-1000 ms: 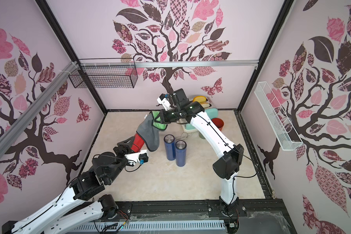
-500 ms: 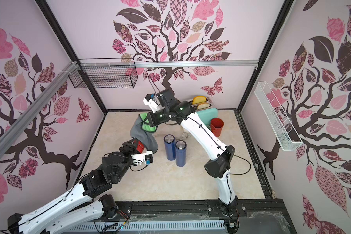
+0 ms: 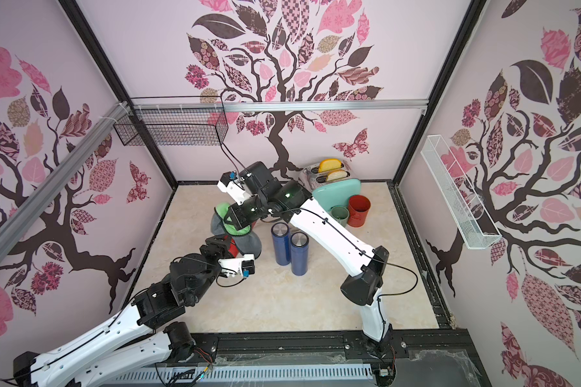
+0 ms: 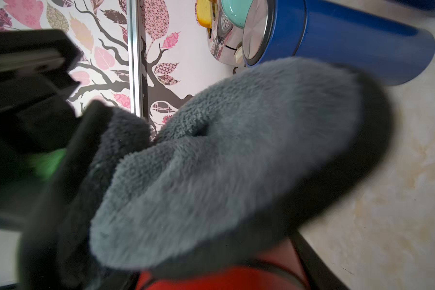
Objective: Wipe the surface of the thermos
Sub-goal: Wipe the dirt from the surface of the thermos.
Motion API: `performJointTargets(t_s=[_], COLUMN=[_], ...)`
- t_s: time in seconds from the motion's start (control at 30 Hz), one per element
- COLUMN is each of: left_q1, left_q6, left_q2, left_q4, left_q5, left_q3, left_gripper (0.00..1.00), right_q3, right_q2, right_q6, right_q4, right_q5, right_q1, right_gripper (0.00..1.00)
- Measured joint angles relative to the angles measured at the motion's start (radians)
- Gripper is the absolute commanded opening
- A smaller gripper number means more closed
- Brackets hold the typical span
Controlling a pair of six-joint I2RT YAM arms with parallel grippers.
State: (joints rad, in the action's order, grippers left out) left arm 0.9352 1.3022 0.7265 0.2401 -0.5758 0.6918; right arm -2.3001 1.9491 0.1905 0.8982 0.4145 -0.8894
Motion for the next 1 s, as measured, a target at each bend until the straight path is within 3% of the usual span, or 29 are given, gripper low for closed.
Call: performJointTargets(t_s=[0.1,0.27,0.4,0.67,0.8,1.0], left_q1=[0.013,0.050,0.064,0.067,0.078,0.101], left_q6=[0.002,0.006,0.008,0.014,0.016,0.030], left_q2=[0.008,0.010,0.007,0.011,0.014,0.011], left_q4=[-0.019,-0.029,-0.028,-0.029,-0.029,-0.029], left_q5=[0.000,-0.006,-0.005,-0.004,-0.013,-0.026], left_q3=[0.000,0.000,-0.007,-0.044,-0.044,-0.043], left_gripper=[0.00,0.00,0.00,0.00,0.00,0.00], right_q3=[-0.014,-0.164,-0.161,-0.029,-0.055,-0.148], right_q2=[0.001,0.155,0.207,0.061,0.048,0.163], right_q6=[0.003,0.006,-0.009,-0.001,0.004,0.023], right_q4=[-0.006,0.028,0.065,0.013,-0.012,-0.014], right_q5=[-0.006,-0.048,-0.073,-0.019,-0.011,-0.036], right_q1=[0.027,0.133,0.171,-0.015,-0.060,0.099], right_gripper=[0.00,0.00,0.00,0.00,0.00,0.00])
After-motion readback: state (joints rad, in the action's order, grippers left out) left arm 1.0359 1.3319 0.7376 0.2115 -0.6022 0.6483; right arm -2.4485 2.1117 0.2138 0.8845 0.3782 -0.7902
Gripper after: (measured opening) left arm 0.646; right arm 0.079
